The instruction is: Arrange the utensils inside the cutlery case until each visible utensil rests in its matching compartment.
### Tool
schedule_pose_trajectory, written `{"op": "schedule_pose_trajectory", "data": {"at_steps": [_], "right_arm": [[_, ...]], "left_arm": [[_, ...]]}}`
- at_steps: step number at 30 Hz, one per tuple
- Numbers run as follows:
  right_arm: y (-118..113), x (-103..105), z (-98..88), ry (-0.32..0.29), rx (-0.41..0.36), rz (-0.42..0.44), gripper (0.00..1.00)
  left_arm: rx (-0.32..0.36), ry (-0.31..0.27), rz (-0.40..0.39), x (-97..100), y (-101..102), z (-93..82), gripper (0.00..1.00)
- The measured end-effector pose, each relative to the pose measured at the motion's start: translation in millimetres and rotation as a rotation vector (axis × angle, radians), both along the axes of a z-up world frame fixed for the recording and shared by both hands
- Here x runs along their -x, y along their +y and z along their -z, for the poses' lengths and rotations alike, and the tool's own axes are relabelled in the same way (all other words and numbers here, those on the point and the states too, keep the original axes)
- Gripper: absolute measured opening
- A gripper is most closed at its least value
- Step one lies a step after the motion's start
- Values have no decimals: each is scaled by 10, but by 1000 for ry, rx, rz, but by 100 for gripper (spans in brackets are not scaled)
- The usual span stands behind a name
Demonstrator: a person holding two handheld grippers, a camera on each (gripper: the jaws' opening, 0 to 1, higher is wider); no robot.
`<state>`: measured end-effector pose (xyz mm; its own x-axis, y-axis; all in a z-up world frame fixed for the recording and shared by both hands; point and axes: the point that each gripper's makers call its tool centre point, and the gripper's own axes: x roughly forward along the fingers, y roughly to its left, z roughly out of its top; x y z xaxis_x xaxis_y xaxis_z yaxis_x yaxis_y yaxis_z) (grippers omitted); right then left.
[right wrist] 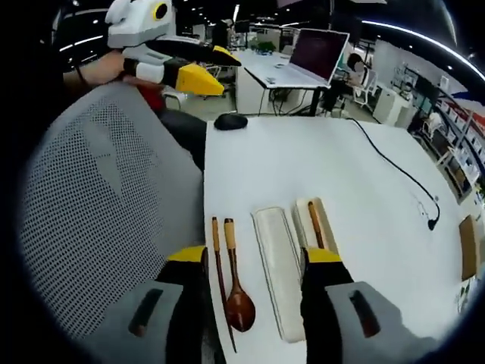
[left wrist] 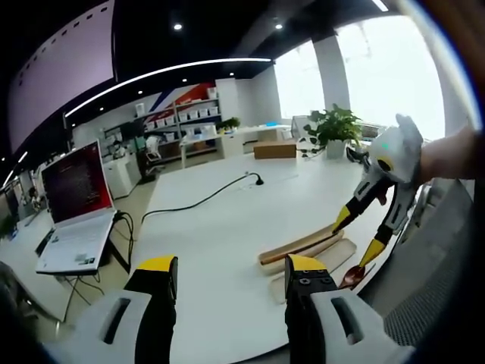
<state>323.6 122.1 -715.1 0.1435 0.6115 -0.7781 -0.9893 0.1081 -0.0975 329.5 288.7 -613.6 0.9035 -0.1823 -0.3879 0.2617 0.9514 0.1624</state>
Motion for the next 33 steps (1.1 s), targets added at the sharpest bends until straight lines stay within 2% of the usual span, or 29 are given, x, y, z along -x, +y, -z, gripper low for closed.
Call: {"op": "schedule_pose_trajectory", "data": {"at_steps": [3,7,10,14,16,33], "right_arm": [[-3,42,57,1,26,-18,45],[15,154,125,49,33,-38,35],[8,239,198,61,55,-75,26],[1,317,281,89,71,-101,26],[-10,352,314,102,82,-114,23],[-5,514,570,145,154,-166,18]], "left_arm": [[-1,0,0,-1,1,0,58],[-1,2,0,-1,1,3,58],[0,0,-2,0,3,-1,58],[-1,-3,3,-3,-6,-4,58],[-3,0,3,-2,-5,2,58],[1,5,0,0,1,13,58]]}}
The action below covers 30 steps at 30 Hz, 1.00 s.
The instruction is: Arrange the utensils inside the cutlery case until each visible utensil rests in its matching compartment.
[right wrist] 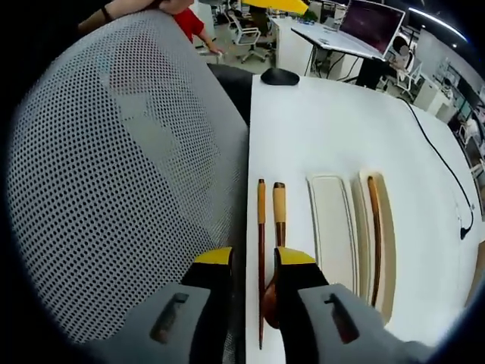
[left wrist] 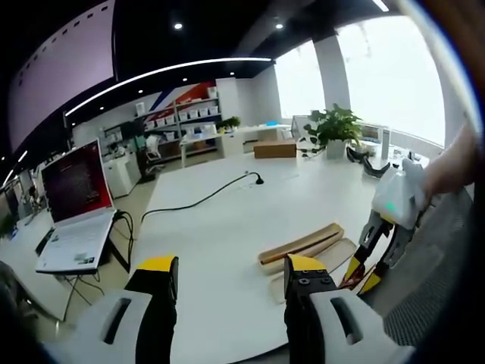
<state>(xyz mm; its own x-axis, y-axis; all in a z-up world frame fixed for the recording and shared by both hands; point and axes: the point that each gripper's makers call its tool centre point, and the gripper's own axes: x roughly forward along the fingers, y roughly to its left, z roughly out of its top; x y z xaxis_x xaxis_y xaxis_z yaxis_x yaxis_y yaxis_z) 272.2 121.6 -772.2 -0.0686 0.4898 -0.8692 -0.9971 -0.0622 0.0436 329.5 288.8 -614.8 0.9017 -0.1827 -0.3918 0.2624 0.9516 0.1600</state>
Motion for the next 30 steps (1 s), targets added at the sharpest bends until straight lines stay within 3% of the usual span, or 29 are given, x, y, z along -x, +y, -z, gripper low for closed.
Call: {"op": "schedule_pose_trajectory", "data": {"at_steps": [17,30], "right_arm": [[-48,-15,381,-15,84,-24,12],[-95,-41,511,-8,120,-6,10]], "left_arm": [[7,-7,3,-2,-13,-15,58],[8,-7,2,-1,-7,-15,58]]}}
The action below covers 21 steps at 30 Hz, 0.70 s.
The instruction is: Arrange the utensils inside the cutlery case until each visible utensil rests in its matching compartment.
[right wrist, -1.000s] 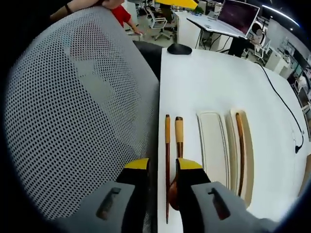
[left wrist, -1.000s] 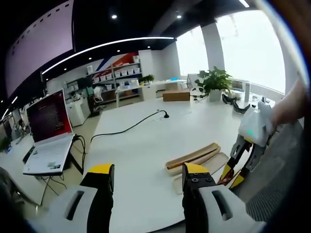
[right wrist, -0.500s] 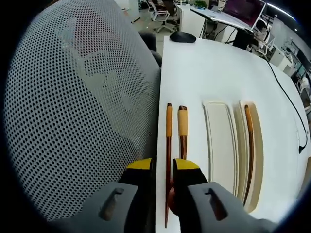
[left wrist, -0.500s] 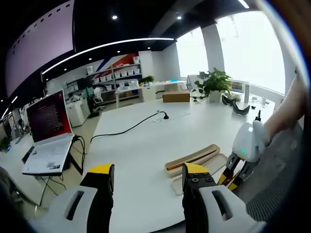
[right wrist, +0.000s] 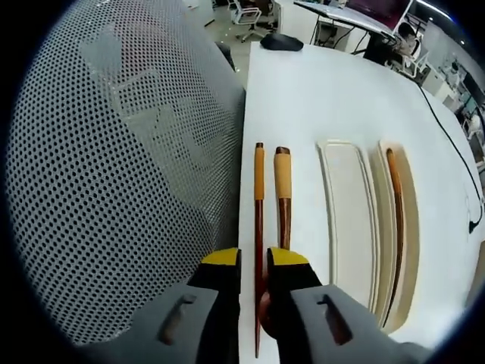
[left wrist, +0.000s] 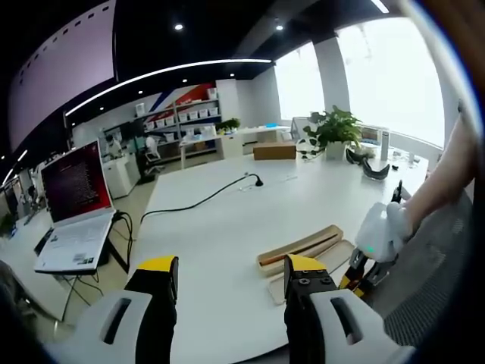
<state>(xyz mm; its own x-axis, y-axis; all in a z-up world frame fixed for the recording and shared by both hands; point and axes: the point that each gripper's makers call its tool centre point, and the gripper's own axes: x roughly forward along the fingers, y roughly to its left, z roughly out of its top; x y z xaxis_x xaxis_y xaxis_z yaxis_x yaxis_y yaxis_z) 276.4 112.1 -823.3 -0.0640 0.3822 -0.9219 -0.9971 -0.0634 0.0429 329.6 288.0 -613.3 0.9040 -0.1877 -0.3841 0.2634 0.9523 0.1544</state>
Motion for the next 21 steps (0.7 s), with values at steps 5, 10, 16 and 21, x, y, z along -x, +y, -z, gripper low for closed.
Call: {"op": "schedule_pose_trajectory", "data": {"at_steps": [5,10,16,21], "right_arm": [[2,3,40,-5,10,-7,10],[-1,-2,65,2,11,4,11],[0,-31,66,-13,6,4,7],[3,-25,77,-44,-4,-9,4]], "left_arm": [[1,-2,-3,-2,4,-3,58],[4,-10,-10,-4,19,-18,58],[6,-9,-10,-3,16,-16,58],[1,-2,-6,2,4,-2,57]]}}
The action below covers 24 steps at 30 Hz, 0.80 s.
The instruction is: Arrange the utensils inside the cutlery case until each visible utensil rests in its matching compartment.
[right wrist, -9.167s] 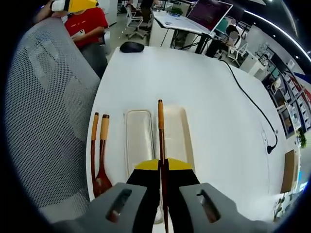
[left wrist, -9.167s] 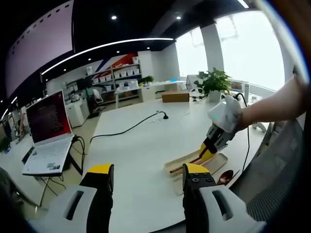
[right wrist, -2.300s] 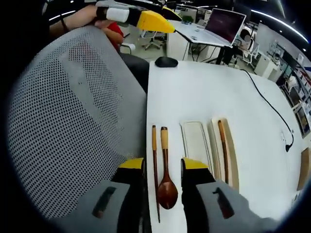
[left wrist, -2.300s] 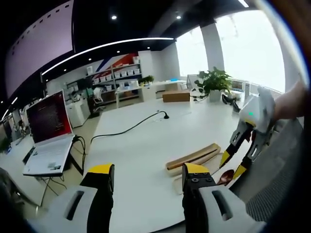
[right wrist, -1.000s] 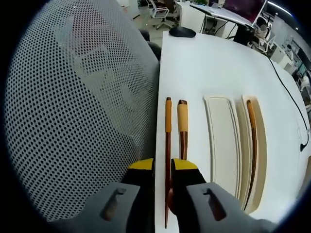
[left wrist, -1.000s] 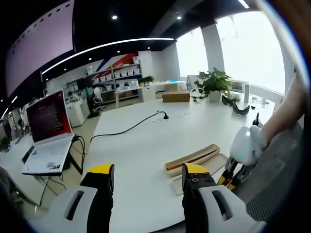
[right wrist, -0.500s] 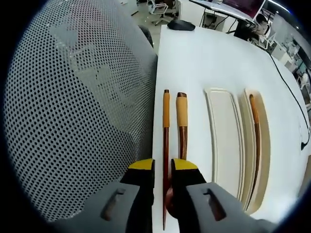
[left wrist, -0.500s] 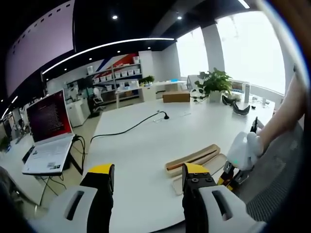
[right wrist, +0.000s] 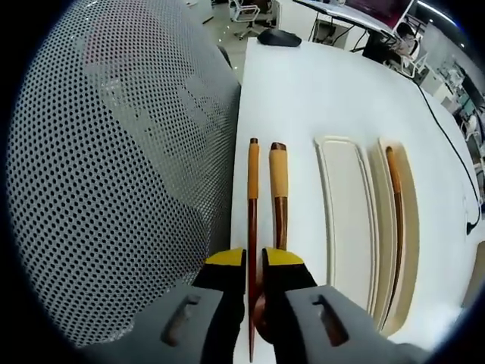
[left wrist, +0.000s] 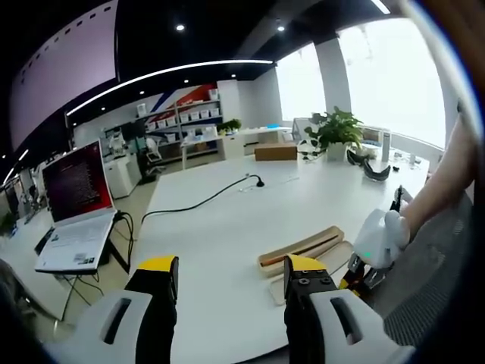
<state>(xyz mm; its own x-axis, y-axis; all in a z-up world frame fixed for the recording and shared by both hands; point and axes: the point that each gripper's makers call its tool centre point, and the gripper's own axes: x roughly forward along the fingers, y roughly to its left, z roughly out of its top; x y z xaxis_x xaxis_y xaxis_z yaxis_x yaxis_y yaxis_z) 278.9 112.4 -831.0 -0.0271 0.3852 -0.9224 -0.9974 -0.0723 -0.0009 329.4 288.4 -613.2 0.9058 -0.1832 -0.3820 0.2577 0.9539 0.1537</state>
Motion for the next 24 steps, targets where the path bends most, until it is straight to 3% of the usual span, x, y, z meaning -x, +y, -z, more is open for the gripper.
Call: {"op": "schedule_pose_trajectory", "data": {"at_steps": [8,17,24], "right_arm": [[35,24,-1,-12,-7,-23,1],[36,9,-5,9,-17,24,0],[68,19,-12,13,-26,15,0]], "left_arm": [[-5,-1,-5,0,11,3,57],[-8,-3,-10,-2,22,2,57],[-5,-5,-12,-3,29,-3,57]]}}
